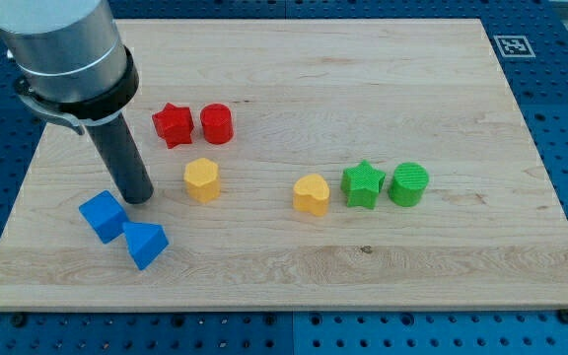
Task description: Place the yellow blocks in a horizontal line
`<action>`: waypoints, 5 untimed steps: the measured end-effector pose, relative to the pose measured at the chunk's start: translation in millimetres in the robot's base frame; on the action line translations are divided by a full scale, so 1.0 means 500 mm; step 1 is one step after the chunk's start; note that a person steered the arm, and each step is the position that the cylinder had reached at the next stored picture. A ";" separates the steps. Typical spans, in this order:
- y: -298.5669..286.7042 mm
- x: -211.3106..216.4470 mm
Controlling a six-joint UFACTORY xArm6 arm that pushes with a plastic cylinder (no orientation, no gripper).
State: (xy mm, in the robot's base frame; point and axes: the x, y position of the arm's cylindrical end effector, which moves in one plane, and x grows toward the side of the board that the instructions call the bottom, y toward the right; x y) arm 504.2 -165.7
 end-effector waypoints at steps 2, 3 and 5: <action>0.049 -0.047; 0.070 -0.047; 0.140 -0.026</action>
